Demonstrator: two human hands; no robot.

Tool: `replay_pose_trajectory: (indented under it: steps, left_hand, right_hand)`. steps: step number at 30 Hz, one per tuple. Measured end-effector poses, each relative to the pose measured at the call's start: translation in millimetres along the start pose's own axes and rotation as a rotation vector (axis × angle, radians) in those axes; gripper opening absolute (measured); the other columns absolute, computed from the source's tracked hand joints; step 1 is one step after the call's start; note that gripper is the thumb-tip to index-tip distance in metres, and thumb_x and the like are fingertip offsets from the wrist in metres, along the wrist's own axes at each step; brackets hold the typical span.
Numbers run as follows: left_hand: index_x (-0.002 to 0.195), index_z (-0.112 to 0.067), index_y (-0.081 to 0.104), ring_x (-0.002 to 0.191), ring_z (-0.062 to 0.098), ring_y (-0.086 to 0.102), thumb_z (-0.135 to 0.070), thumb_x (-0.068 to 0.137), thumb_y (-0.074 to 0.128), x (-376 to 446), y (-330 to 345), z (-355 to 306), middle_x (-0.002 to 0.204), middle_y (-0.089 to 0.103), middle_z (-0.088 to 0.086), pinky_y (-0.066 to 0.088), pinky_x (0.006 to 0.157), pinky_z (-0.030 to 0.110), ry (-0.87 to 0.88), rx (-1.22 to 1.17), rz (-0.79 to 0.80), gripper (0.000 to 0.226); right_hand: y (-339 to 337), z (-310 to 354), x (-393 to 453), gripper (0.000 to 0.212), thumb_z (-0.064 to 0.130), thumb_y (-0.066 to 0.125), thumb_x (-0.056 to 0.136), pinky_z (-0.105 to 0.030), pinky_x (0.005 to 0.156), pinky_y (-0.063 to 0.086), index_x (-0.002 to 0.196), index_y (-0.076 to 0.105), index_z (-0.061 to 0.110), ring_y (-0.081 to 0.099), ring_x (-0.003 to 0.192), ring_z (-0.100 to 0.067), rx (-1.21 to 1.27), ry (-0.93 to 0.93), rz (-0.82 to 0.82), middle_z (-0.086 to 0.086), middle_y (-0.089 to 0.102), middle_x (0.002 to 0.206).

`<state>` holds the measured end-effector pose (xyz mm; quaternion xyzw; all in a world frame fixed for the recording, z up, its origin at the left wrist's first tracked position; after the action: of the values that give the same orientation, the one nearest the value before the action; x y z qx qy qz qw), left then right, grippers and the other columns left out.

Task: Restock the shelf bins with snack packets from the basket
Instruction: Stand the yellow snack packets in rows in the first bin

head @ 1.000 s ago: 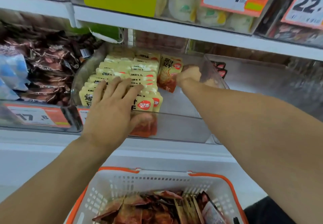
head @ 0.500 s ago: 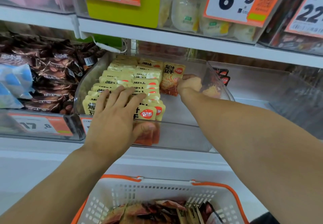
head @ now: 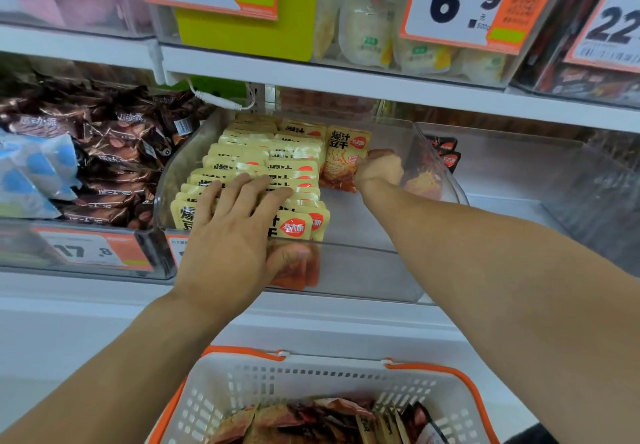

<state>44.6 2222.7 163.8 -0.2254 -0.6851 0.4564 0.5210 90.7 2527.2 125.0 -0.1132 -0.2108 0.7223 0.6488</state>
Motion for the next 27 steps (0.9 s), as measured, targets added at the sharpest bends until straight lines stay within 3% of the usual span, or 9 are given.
replay_pose_trajectory:
  steps: [5,8,11,13,15,17,20,22,27]
  left_hand:
    - [0.138,-0.020,0.053,0.139,0.033,0.039,-0.074,0.087,0.038,-4,-3,-1,0.141,0.052,0.007,0.023,0.117,0.052,0.003,-0.035,0.007,0.076]
    - [0.135,-0.015,0.053,0.143,0.032,0.033,-0.061,0.089,0.052,-8,-24,-7,0.144,0.049,0.009,0.019,0.118,0.048,0.009,-0.115,-0.113,0.065]
    - [0.114,-0.010,0.062,0.114,0.028,0.054,-0.031,0.091,0.061,-18,-67,-23,0.119,0.059,0.007,0.036,0.097,0.038,0.056,-0.208,-0.313,0.031]
    - [0.102,-0.012,0.061,0.088,0.022,0.057,-0.022,0.090,0.057,-29,-76,-25,0.100,0.058,0.001,0.044,0.077,0.036,0.013,-0.349,-0.307,0.016]
    - [0.097,-0.017,0.057,0.076,0.023,0.056,-0.021,0.091,0.054,-49,-56,-26,0.088,0.054,-0.007,0.047,0.065,0.040,-0.071,-0.395,-0.141,0.008]
    - [0.094,-0.022,0.050,0.076,0.027,0.057,-0.021,0.094,0.052,-82,-10,-27,0.084,0.055,-0.007,0.049,0.065,0.041,-0.132,-0.315,0.176,0.002]
    - [0.109,-0.019,0.057,0.106,0.029,0.060,-0.025,0.097,0.052,-166,67,-24,0.114,0.064,0.006,0.046,0.082,0.035,-0.238,-0.177,0.722,0.014]
    - [0.121,-0.014,0.060,0.116,0.029,0.058,-0.028,0.096,0.053,-232,99,-22,0.124,0.062,0.010,0.045,0.090,0.033,-0.344,-0.195,0.970,0.030]
    - [0.130,-0.014,0.055,0.113,0.032,0.062,-0.036,0.086,0.049,-335,130,-12,0.123,0.064,0.013,0.049,0.095,0.038,-0.529,-0.239,1.107,0.051]
  right_hand:
    - [-25,21,-13,0.028,0.017,0.057,0.098,-0.030,0.094,0.048,0.120,0.059,0.000,0.060,0.119,-0.024,-0.103,-0.011,-0.065,-0.010,0.062,0.126]
    - [-39,42,-44,0.015,0.011,0.064,0.092,-0.022,0.083,0.048,0.105,0.062,0.003,0.061,0.100,-0.016,0.019,-0.129,0.011,-0.004,0.064,0.107]
    - [-67,62,-118,0.015,0.008,0.071,0.089,-0.024,0.075,0.052,0.093,0.057,0.015,0.057,0.075,-0.008,0.238,-0.342,0.208,0.002,0.062,0.084]
    - [-86,69,-177,0.018,0.008,0.073,0.087,-0.020,0.067,0.050,0.091,0.057,0.016,0.056,0.070,-0.006,0.301,-0.533,0.343,0.002,0.062,0.080]
    - [-95,55,-232,0.017,0.006,0.071,0.088,-0.018,0.062,0.047,0.092,0.057,0.016,0.057,0.068,-0.009,0.347,-0.620,0.468,0.002,0.062,0.079]
    - [-83,14,-281,0.015,0.007,0.069,0.089,-0.020,0.060,0.045,0.093,0.058,0.017,0.057,0.066,-0.011,0.300,-0.566,0.647,0.003,0.063,0.078]
    - [-35,-87,-336,0.008,0.015,0.066,0.092,-0.026,0.068,0.048,0.096,0.060,0.018,0.059,0.074,-0.013,-0.029,-0.402,0.932,0.006,0.062,0.086]
    - [-10,-159,-367,0.012,0.020,0.063,0.091,-0.033,0.077,0.051,0.102,0.062,0.015,0.061,0.087,-0.017,-0.307,-0.297,1.109,0.001,0.065,0.097]
    - [-9,-257,-434,0.015,0.022,0.063,0.089,-0.026,0.077,0.045,0.103,0.059,0.019,0.059,0.100,-0.020,-0.482,-0.069,1.320,-0.002,0.064,0.107]
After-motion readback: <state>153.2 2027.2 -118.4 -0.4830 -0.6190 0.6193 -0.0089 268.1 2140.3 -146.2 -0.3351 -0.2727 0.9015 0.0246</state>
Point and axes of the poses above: each hand's wrist, its own x-axis towards the middle knuckle, its own y-axis out of the palm, z = x × y, the point moved 9 cm from there along x, towards the middle knuckle
